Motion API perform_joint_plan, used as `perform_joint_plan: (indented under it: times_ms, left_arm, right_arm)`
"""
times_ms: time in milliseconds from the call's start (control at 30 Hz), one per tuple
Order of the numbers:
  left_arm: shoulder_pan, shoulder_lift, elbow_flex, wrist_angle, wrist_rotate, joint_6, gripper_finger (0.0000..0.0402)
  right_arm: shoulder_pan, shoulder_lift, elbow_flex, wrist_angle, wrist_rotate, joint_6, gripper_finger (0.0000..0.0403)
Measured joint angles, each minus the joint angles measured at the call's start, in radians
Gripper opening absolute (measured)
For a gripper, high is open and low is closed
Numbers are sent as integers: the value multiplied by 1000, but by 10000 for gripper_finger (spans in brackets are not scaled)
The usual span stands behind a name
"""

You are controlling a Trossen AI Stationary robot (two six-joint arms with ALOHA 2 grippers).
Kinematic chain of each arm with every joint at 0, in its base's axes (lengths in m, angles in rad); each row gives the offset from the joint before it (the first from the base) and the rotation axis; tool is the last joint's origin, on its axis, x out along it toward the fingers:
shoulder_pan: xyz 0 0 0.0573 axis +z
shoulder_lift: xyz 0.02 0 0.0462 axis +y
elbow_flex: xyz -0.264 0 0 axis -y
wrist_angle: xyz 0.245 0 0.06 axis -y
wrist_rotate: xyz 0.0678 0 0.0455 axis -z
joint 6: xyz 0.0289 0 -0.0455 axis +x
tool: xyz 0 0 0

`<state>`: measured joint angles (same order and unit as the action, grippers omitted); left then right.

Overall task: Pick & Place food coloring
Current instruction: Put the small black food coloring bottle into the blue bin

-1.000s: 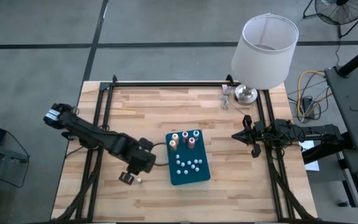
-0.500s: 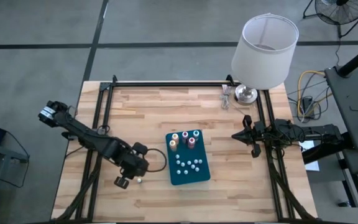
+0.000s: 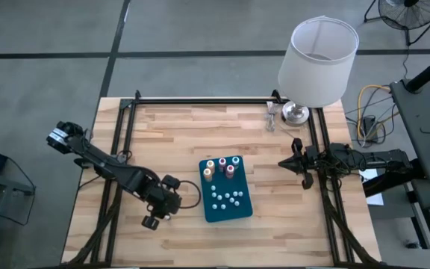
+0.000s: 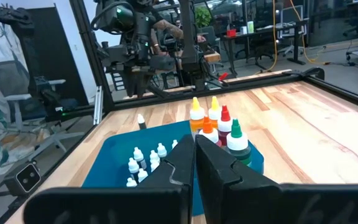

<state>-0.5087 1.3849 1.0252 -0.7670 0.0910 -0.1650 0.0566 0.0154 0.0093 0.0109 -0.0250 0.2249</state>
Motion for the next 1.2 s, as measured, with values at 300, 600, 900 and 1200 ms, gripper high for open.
perform_joint_plan:
  times_ms: [300,600,900,1200]
  left_arm:
    - [-13,14,0,1,-1,-20,162]
    - [-42,14,0,24,-2,-22,178]
    - [-67,70,1,57,4,-23,178]
    - [-71,131,1,49,31,-16,178]
  right_arm:
    - [0,0,0,0,0,0,9]
    - [0,0,0,0,0,0,9]
    - [0,0,0,0,0,0,9]
    - [0,0,0,0,0,0,9]
